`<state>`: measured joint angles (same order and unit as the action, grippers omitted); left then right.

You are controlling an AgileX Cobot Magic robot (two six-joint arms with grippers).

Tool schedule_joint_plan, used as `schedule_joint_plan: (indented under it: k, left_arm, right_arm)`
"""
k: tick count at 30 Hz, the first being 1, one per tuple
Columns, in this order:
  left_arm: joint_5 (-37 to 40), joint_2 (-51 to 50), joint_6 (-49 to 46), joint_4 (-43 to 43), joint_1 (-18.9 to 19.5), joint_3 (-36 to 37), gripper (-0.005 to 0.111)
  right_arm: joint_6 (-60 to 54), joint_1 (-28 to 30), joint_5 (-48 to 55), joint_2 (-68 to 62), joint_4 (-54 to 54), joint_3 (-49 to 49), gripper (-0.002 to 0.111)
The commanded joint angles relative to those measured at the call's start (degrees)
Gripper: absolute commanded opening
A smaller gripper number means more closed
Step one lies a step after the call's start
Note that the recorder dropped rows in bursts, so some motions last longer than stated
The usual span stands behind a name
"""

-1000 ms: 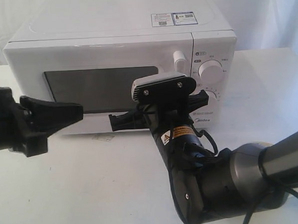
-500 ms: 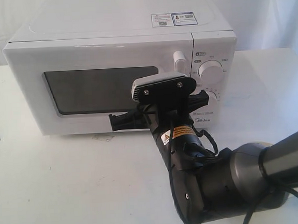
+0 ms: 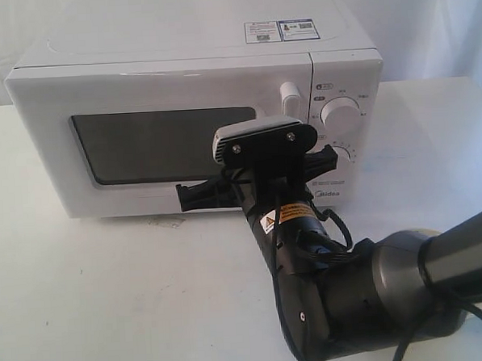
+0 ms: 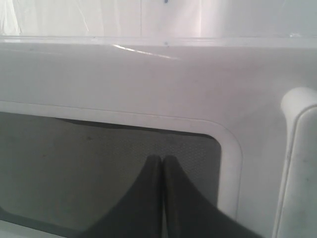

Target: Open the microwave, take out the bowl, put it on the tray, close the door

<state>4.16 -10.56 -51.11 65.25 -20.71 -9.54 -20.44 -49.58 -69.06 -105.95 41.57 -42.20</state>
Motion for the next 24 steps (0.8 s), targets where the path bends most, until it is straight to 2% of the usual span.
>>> schedule_joint_plan:
  k: [1, 5, 7, 10, 15, 24]
  left_arm:
    - [-0.61, 4.66, 23.33, -25.70, -0.01, 2.74, 0.000]
    - [-2.26, 8.85, 46.26, -45.72, 2.42, 5.53, 0.000]
    - [-2.64, 10.24, 51.47, -51.10, 4.76, 6.62, 0.000]
    - [-3.18, 10.56, 52.42, -55.33, 8.03, 8.61, 0.000]
    - [-3.17, 10.56, 52.66, -60.61, 10.34, 9.54, 0.000]
    - [7.02, 10.56, 55.44, -61.40, 14.32, 9.54, 0.000]
  right_arm:
    - [-0.30, -0.06, -0.91, 0.52, 0.11, 0.26, 0.000]
    - [-0.30, -0.06, -0.91, 0.52, 0.11, 0.26, 0.000]
    - [-0.30, -0.06, -0.91, 0.52, 0.11, 0.26, 0.000]
    - [-0.30, -0.06, -0.91, 0.52, 0.11, 0.26, 0.000]
    - [-0.30, -0.06, -0.91, 0.52, 0.11, 0.26, 0.000]
    - [-0.30, -0.06, -0.91, 0.52, 0.11, 0.26, 0.000]
